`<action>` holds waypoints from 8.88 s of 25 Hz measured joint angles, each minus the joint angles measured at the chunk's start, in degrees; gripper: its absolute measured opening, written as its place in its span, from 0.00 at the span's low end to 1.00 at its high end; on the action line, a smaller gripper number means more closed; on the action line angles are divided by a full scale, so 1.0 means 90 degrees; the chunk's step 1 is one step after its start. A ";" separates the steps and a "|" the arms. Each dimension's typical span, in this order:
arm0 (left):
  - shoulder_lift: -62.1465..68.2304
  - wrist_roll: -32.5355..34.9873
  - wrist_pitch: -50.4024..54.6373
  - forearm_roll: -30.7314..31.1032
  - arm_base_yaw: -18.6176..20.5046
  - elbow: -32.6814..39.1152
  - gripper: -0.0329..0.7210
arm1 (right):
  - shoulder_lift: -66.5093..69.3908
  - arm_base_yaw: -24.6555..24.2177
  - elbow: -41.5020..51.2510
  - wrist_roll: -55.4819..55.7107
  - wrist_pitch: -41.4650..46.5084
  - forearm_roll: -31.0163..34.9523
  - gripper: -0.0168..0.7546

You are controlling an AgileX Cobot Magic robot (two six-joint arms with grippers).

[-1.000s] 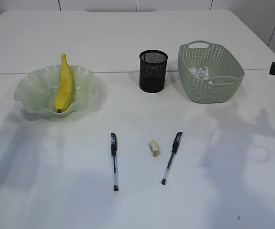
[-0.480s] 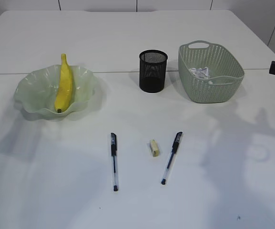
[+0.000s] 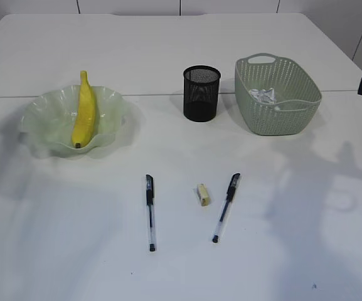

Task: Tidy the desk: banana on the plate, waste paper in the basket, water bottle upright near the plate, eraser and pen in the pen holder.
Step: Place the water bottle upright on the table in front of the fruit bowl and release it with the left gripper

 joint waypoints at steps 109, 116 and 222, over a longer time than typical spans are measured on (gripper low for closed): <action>0.1835 -0.1359 -0.1582 -0.0173 -0.0122 -0.0244 0.54 | 0.0000 0.0000 0.0000 -0.0014 -0.0337 -0.0260 0.78; 0.2121 -0.1359 -0.1589 -0.0104 -0.0120 -0.0244 0.54 | 0.0000 0.0000 0.0000 -0.0014 -0.0349 -0.0288 0.78; 0.2674 -0.1050 -0.2200 -0.0184 -0.0213 -0.0697 0.54 | 0.0000 0.0000 0.0000 -0.0027 -0.0600 -0.0837 0.78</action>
